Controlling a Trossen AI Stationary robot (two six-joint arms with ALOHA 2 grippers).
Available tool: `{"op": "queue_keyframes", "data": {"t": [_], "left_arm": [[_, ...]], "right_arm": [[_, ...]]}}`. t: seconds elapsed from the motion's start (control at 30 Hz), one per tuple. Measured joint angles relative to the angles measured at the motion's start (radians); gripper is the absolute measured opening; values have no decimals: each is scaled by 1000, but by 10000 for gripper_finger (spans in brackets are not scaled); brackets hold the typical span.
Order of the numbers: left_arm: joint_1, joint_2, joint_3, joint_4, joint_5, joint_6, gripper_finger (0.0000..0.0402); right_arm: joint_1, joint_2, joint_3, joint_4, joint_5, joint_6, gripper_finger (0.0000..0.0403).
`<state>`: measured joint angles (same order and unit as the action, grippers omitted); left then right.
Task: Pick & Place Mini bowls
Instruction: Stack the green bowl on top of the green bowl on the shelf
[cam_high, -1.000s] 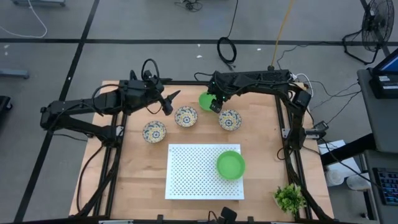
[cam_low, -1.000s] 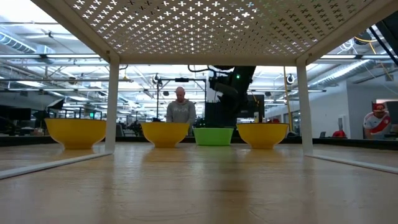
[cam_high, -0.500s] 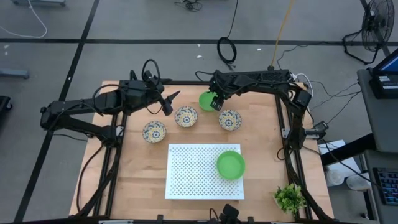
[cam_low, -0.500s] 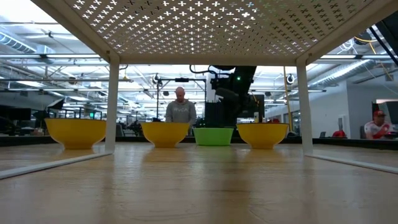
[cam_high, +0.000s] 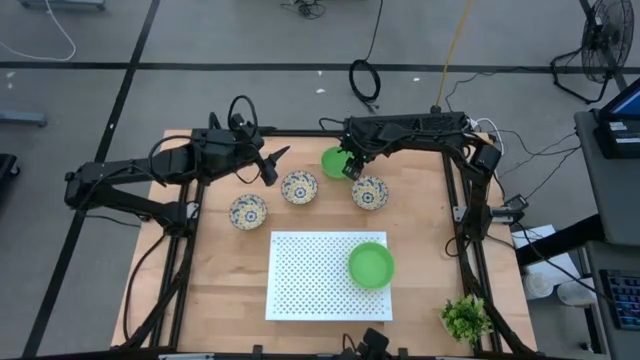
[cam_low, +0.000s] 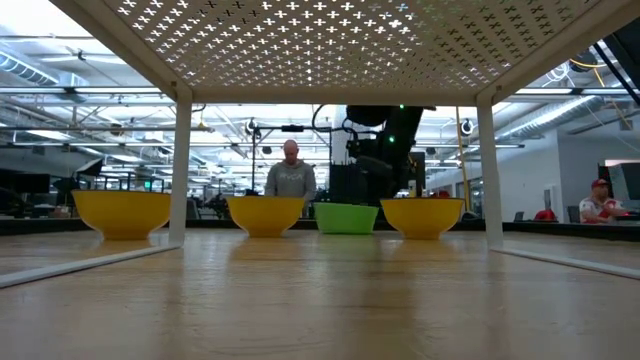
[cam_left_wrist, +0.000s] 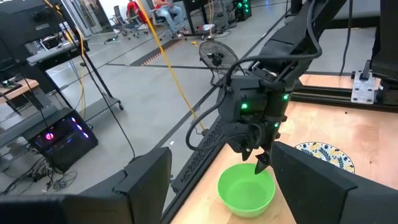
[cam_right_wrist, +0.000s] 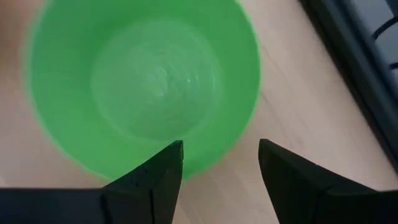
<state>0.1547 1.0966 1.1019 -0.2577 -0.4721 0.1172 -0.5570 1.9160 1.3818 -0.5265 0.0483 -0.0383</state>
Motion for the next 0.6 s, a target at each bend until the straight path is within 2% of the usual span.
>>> {"op": "queue_keyframes", "data": {"t": [0.17,0.3,0.47,0.6], "left_arm": [[0,0,0,0,0,-2,273],[0,0,0,0,0,-4,273],[0,0,0,0,0,-3,273],[0,0,0,-1,0,-3,273]], "right_arm": [[1,0,-37,53,-10,0,199],[1,0,-38,69,-75,-1,182],[2,0,-37,100,-77,-2,137],[2,0,-37,103,-76,-5,83]]}}
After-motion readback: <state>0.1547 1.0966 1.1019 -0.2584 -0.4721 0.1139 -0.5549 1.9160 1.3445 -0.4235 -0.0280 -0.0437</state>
